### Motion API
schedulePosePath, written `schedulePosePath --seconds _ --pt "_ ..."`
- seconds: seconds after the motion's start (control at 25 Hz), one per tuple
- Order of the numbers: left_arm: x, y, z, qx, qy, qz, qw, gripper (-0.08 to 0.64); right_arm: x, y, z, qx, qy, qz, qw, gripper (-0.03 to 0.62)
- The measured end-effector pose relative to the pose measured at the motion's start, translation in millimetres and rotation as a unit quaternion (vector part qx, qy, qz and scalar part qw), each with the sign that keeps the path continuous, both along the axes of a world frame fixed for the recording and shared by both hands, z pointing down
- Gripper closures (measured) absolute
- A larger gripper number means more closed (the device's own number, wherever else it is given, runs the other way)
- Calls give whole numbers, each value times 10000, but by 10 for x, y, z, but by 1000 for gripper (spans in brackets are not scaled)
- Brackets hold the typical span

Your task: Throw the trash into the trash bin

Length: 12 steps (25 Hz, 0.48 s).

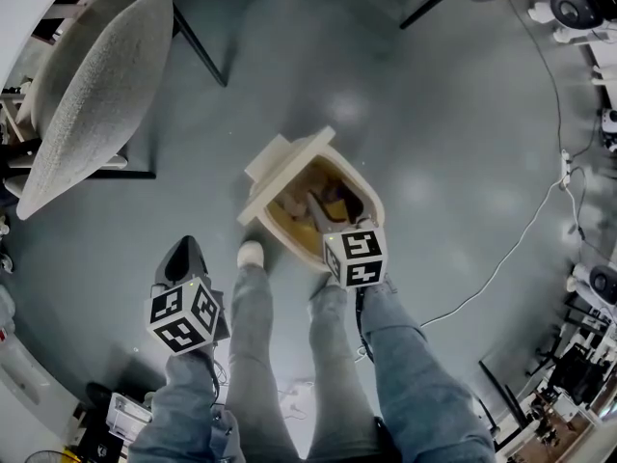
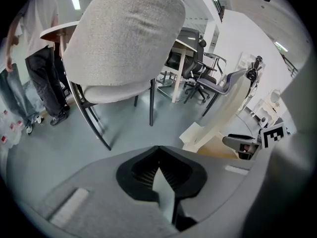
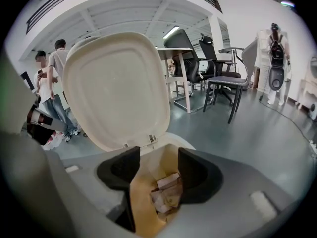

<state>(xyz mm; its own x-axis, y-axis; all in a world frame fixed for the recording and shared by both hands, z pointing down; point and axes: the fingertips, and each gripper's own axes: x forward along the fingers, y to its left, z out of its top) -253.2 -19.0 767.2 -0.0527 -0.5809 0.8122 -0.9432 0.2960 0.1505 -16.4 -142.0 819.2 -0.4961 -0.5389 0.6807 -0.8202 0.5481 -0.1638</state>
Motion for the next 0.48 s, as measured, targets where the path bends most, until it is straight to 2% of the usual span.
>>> schedulePosePath --seconds 0.48 --pt "232 -59 -88 153 111 50 9998 550 346 151 -282 -68 -72 282 9996 354"
